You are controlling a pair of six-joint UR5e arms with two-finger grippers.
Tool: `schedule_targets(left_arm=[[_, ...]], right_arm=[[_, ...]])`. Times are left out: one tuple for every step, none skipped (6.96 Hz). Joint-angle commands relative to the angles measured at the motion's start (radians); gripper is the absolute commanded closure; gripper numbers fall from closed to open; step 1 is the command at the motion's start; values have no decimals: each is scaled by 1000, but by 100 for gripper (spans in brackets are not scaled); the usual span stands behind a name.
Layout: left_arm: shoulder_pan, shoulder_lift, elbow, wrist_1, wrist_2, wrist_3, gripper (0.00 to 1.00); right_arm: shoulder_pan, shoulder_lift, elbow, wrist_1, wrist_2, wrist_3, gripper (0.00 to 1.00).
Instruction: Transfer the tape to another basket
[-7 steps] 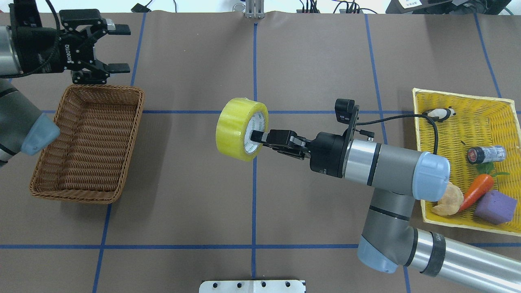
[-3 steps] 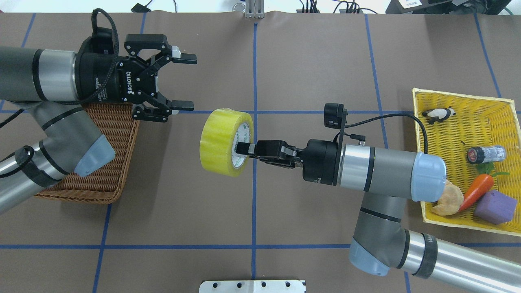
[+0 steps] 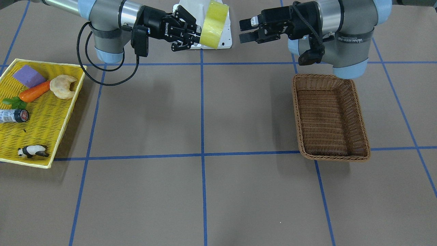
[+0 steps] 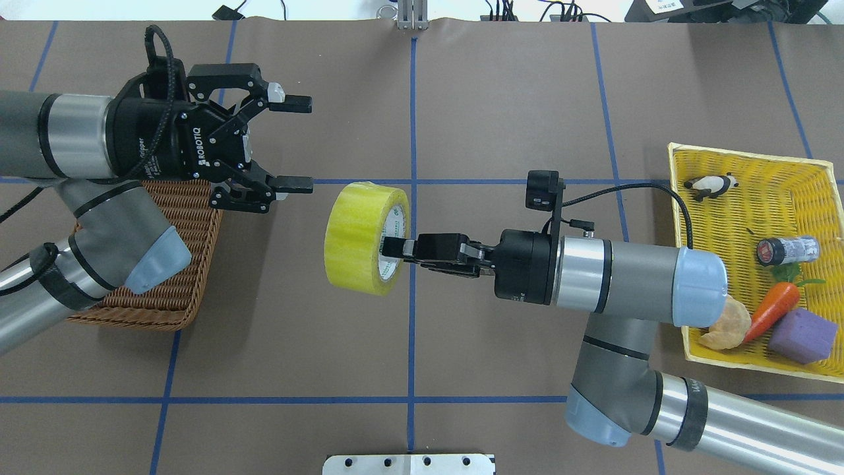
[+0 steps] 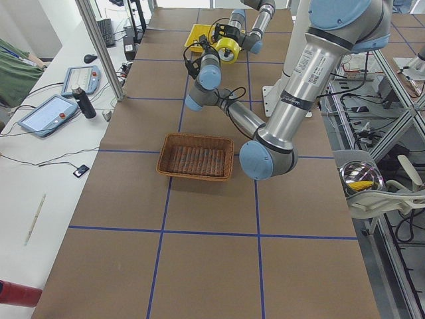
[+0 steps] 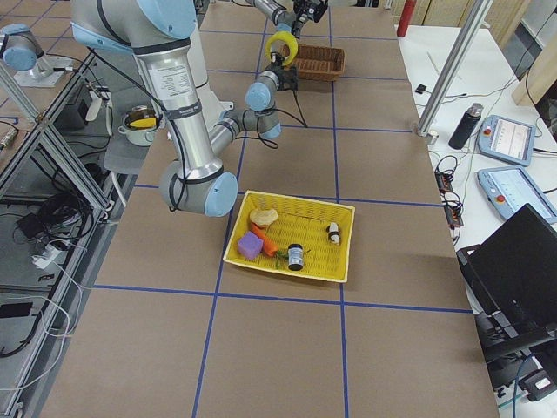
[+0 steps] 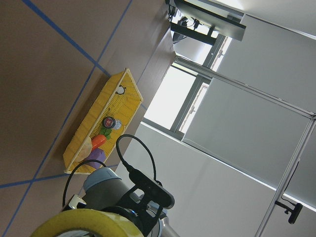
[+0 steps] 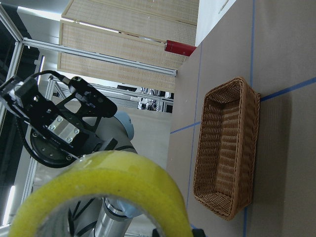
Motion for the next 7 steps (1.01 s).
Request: schedule_targets(left_arm=[[28, 3, 3, -22, 1, -3, 2], [56, 3, 4, -26, 14, 0, 2], [83, 1, 3, -27, 30, 0, 2], [103, 1, -2, -29, 37, 2, 2], [110, 1, -10, -29, 45, 0, 2], [116, 0, -13, -29, 51, 0, 2], [119, -2, -16, -29, 53, 0, 2]], right_arm=[[0, 1, -1, 4, 1, 0, 100], [0, 1, -1, 4, 1, 0, 100], [-1, 1, -2, 4, 3, 0, 100], [0, 1, -4, 4, 1, 0, 100], [-1, 1, -4, 4, 1, 0, 100], [0, 0, -16, 4, 3, -1, 100], [0, 0, -16, 5, 3, -1, 100]])
